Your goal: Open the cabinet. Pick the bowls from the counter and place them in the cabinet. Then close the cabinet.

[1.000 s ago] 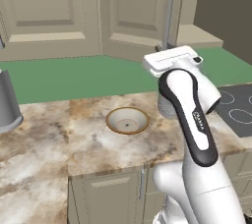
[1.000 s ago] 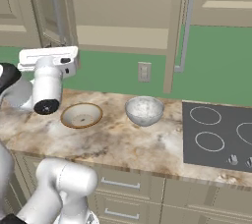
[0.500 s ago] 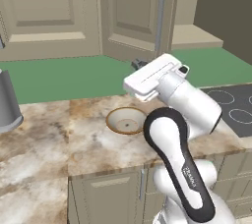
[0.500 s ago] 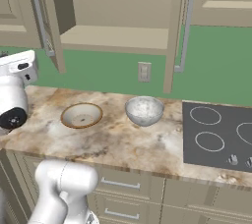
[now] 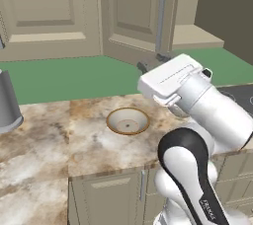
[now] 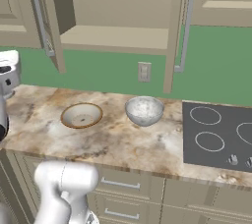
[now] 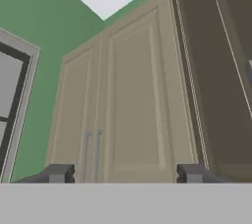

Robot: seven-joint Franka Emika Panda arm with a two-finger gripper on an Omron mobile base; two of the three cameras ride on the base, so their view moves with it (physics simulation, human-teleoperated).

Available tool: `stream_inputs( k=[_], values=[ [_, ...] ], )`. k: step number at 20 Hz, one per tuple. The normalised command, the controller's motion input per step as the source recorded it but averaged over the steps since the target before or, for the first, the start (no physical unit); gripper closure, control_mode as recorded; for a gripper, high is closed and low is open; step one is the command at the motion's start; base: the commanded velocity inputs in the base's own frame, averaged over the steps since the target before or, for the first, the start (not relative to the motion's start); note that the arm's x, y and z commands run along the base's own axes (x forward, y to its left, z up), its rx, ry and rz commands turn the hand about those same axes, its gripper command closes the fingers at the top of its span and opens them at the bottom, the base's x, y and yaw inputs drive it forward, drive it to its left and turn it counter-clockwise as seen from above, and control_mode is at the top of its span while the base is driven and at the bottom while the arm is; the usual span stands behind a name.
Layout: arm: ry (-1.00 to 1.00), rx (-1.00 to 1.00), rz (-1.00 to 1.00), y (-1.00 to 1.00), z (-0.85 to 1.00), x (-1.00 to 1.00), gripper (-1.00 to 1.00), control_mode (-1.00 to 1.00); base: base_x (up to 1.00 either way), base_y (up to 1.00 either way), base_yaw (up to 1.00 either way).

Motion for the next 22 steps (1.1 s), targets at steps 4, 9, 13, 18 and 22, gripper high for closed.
stream_inputs(
  k=[4, 9, 13, 18, 22],
  values=[
    [0.0, 0.28, 0.12, -1.0, 0.26, -0.43, -1.0, -1.0, 0.0, 0.0, 0.0],
    [0.0, 0.24, 0.24, -1.0, 0.09, -0.04, -1.0, -1.0, 0.0, 0.0, 0.0],
    [0.0, 0.26, 0.35, -0.61, 0.0, 0.19, -1.0, -1.0, 0.0, 0.0, 0.0],
    [0.07, 0.33, 0.39, -0.28, -0.01, 0.3, -1.0, -1.0, 0.0, 0.0, 0.0],
    [0.26, 0.11, 0.12, -0.02, 0.04, 0.0, -1.0, -1.0, 0.0, 0.0, 0.0]
  ],
)
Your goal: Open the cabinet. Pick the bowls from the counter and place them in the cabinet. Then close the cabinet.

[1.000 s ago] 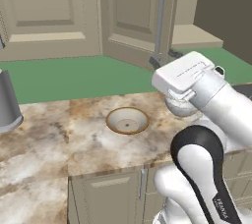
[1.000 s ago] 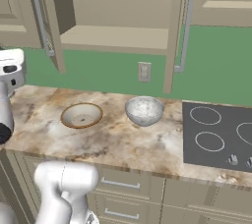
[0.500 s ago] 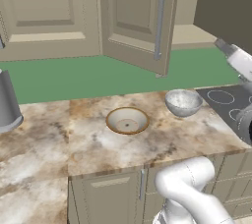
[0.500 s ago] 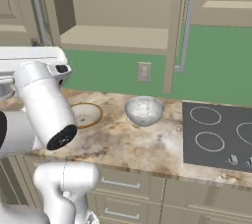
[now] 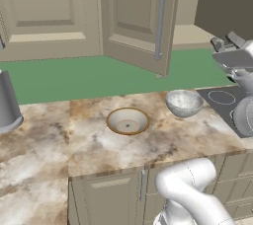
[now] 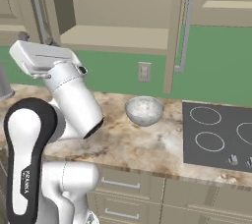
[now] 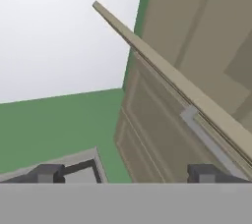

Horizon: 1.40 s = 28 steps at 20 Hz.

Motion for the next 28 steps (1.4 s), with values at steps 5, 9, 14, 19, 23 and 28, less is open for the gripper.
stream_inputs(
  k=[5, 9, 14, 19, 23, 28],
  values=[
    [0.46, 0.09, 0.14, 0.0, 0.03, 0.06, -1.0, -1.0, 0.0, 0.0, 0.0],
    [0.45, 0.12, 0.21, 0.0, 0.0, 0.06, -1.0, -1.0, 0.0, 0.0, 0.0],
    [0.35, 0.14, 0.2, -0.22, 0.0, 0.0, -1.0, -1.0, 0.0, 0.0, 0.0],
    [0.21, 0.02, 0.09, -0.08, -0.03, 0.21, -1.0, -1.0, 0.0, 0.0, 0.0],
    [0.03, 0.0, 0.0, 0.0, -0.16, 0.36, -1.0, -1.0, 0.0, 0.0, 0.0],
    [0.0, 0.0, 0.0, 0.0, -0.25, 0.55, -1.0, -1.0, 0.0, 0.0, 0.0]
  ],
)
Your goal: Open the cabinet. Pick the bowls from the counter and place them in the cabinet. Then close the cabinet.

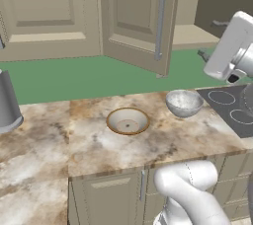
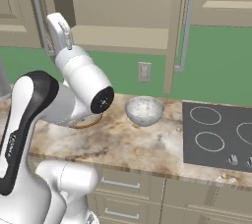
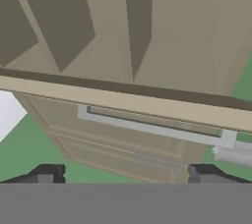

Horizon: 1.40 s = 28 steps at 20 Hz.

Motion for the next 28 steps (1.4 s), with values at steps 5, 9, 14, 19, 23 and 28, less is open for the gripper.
stream_inputs(
  k=[5, 9, 14, 19, 23, 28],
  values=[
    [0.0, -0.01, 0.0, 0.0, -0.23, 0.41, -1.0, -1.0, 0.0, 0.0, 0.0],
    [0.14, 0.0, 0.06, 0.01, -0.02, 0.25, -1.0, -1.0, 0.0, 0.0, 0.0],
    [0.27, 0.0, 0.17, 0.14, 0.0, 0.22, -1.0, -1.0, 0.0, 0.0, 0.0],
    [0.21, 0.0, 0.14, 0.08, 0.0, 0.3, -1.0, -1.0, 0.0, 0.0, 0.0],
    [0.11, 0.0, 0.11, 0.0, 0.0, 0.25, -1.0, -1.0, 0.0, 0.0, 0.0],
    [0.02, 0.0, 0.05, 0.05, -0.12, 0.37, -1.0, -1.0, 0.0, 0.0, 0.0]
  ],
)
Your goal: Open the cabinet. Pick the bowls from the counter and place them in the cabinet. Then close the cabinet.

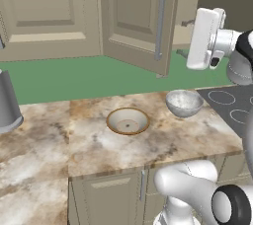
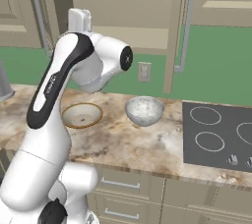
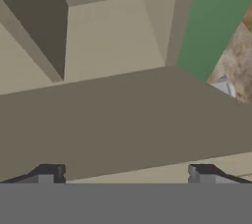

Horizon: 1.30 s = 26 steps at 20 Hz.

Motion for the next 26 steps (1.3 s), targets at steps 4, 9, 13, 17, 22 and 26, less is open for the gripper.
stream_inputs(
  k=[4, 9, 13, 17, 22, 26],
  values=[
    [-0.02, 0.0, 0.0, 0.17, -0.19, 0.41, -1.0, -1.0, 0.0, 0.0, 0.0],
    [-0.01, 0.0, 0.0, 0.1, -0.13, 0.45, -1.0, -1.0, 0.0, 0.0, 0.0],
    [0.0, 0.0, 0.04, 0.24, -0.01, 0.11, -1.0, -1.0, 0.0, 0.0, 0.0],
    [0.0, 0.0, 0.13, 0.58, 0.0, -0.24, -1.0, -1.0, 0.0, 0.0, 0.0],
    [0.04, 0.05, 0.16, 0.7, 0.0, -0.33, -1.0, -1.0, 0.0, 0.0, 0.0],
    [0.05, 0.11, 0.15, 0.73, 0.0, -0.43, -1.0, -1.0, 0.0, 0.0, 0.0]
  ],
)
